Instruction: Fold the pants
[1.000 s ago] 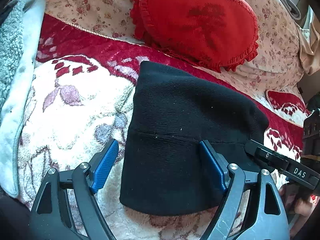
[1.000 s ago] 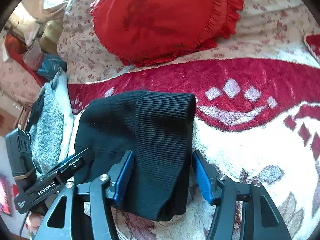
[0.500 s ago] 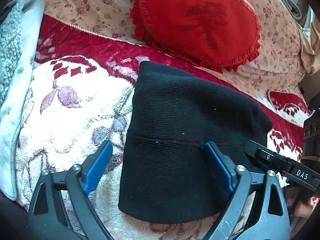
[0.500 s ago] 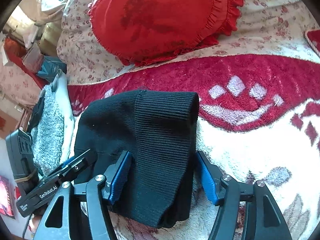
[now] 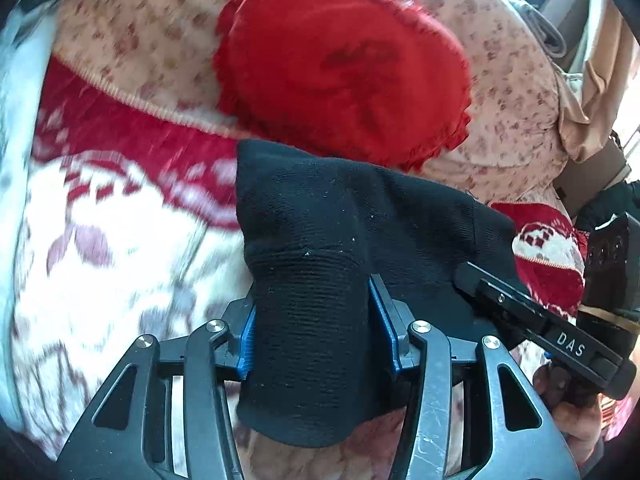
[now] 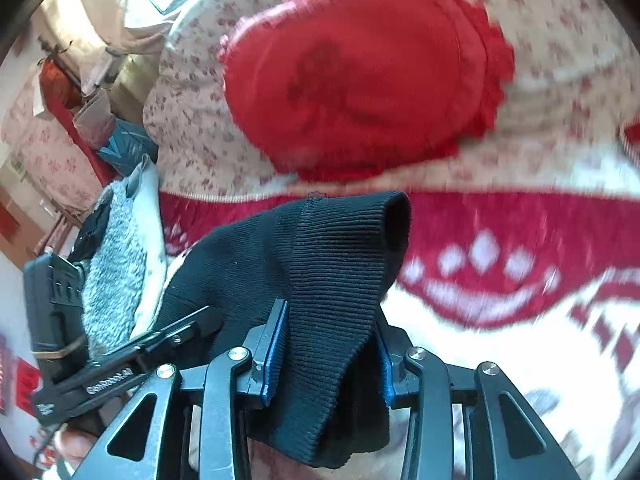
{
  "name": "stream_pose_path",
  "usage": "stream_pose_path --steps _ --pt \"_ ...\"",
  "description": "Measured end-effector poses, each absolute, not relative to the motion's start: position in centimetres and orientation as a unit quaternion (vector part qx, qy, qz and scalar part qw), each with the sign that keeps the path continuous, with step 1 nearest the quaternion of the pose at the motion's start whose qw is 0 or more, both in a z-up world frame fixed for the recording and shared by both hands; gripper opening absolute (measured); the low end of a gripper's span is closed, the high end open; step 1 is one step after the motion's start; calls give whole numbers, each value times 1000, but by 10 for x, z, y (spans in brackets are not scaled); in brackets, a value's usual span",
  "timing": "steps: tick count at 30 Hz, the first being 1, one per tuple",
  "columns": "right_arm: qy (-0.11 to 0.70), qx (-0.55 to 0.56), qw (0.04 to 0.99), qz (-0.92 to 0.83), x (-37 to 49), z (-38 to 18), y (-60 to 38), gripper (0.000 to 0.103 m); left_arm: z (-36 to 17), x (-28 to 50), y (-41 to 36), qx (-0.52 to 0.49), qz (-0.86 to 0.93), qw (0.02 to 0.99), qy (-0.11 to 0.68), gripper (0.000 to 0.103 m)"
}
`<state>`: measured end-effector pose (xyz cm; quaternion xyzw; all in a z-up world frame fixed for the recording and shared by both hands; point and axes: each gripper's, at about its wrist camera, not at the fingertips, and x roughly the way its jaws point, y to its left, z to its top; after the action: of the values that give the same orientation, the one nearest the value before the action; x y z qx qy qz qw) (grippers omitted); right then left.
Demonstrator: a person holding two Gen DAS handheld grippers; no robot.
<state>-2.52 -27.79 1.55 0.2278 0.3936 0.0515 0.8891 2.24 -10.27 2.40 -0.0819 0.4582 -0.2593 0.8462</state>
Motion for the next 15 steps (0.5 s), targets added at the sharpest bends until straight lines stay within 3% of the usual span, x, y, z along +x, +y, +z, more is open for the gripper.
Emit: stream_pose_path --steps 7,11,15 --pt "384 227 895 22 7 24 -302 38 11 61 -139 -49 -256 841 475 48" --pt "449 238 861 -5 15 -14 -311 43 -14 68 -141 -39 -236 841 485 80" --pt "435 269 860 -3 -3 -5 -328 43 -5 74 -131 -53 -225 833 502 82"
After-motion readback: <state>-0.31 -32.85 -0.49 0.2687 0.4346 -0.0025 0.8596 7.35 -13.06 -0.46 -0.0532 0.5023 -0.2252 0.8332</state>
